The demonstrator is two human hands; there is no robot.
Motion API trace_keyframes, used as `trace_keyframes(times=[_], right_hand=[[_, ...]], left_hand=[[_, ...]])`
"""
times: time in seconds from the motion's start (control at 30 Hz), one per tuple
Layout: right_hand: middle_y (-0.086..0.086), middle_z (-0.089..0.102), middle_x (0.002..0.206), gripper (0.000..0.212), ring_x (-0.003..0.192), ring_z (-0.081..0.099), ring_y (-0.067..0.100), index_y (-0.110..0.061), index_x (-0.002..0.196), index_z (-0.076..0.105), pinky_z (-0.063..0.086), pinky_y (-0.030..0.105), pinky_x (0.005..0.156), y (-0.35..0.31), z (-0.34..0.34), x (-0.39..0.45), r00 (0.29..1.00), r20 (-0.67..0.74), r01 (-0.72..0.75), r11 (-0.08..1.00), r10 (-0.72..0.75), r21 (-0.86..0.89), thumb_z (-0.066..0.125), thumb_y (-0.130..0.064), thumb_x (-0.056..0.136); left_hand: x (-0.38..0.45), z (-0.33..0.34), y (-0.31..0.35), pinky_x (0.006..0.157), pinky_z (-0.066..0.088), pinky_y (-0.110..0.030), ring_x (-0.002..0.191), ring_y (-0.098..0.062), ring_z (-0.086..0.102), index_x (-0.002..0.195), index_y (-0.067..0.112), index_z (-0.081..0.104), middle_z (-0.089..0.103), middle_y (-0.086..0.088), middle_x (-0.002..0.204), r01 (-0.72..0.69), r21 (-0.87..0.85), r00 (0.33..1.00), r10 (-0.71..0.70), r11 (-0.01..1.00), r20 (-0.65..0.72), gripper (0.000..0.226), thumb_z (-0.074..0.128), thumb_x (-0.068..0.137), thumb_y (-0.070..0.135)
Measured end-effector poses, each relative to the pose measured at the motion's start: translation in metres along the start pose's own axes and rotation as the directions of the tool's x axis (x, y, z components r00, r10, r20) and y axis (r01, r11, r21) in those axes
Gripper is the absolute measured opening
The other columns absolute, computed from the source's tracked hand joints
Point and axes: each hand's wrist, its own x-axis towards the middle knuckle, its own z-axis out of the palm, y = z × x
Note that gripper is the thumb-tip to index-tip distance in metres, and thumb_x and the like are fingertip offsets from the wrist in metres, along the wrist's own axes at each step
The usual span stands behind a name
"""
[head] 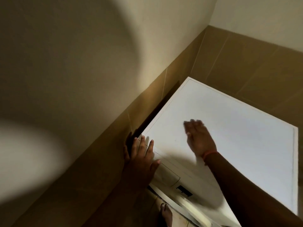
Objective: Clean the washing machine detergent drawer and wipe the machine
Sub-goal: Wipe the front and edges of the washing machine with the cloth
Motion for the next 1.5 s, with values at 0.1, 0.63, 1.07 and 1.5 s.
trace_keyframes(times=[0.1, 0.63, 1.07, 1.5], right_hand=[[0.018, 0.051, 0.138, 0.052, 0.126, 0.043, 0.043, -0.012, 0.135, 0.050, 0.037, 0.050, 0.106, 0.007, 0.003, 0.025, 0.983, 0.003, -0.183, 0.979, 0.184, -0.091, 0.029, -0.026, 0.090], [0.020, 0.055, 0.130, 0.055, 0.119, 0.047, 0.044, -0.011, 0.131, 0.055, 0.043, 0.049, 0.096, 0.084, -0.012, 0.103, 0.982, -0.053, -0.184, 0.983, 0.183, -0.002, 0.027, -0.030, 0.087], [0.012, 0.046, 0.148, 0.048, 0.138, 0.037, 0.037, -0.016, 0.143, 0.050, 0.025, 0.044, 0.118, 0.108, -0.011, -0.004, 0.983, -0.005, 0.185, 0.982, -0.185, -0.038, 0.033, -0.031, 0.100], [0.015, 0.045, 0.147, 0.043, 0.136, 0.041, 0.037, -0.013, 0.143, 0.047, 0.031, 0.049, 0.116, -0.013, 0.009, -0.060, 0.974, -0.033, 0.219, 0.972, -0.223, -0.082, 0.040, -0.016, 0.100]], left_hand=[[0.012, 0.008, 0.010, 0.106, 0.026, -0.067, 0.144, -0.038, 0.026, 0.152, 0.025, 0.030, 0.025, -0.011, 0.159, 0.009, 0.015, 1.000, -0.009, 1.000, -0.014, 0.074, 0.018, 0.093, 0.069], [0.061, 0.014, 0.027, 0.112, 0.012, -0.065, 0.147, -0.039, 0.013, 0.154, 0.028, 0.016, 0.012, -0.011, 0.162, 0.086, 0.025, 0.995, -0.085, 0.996, -0.042, 0.074, 0.007, 0.094, 0.069], [0.062, 0.013, 0.045, 0.114, -0.002, -0.062, 0.149, -0.035, -0.006, 0.154, 0.033, -0.003, -0.009, -0.008, 0.163, 0.133, 0.007, 0.991, -0.133, 0.991, -0.016, 0.077, -0.003, 0.089, 0.073], [0.010, 0.011, 0.021, 0.114, 0.010, -0.064, 0.148, -0.040, 0.007, 0.155, 0.026, 0.007, 0.005, -0.013, 0.162, 0.159, 0.000, 0.987, -0.159, 0.987, -0.017, 0.079, 0.002, 0.091, 0.071]])
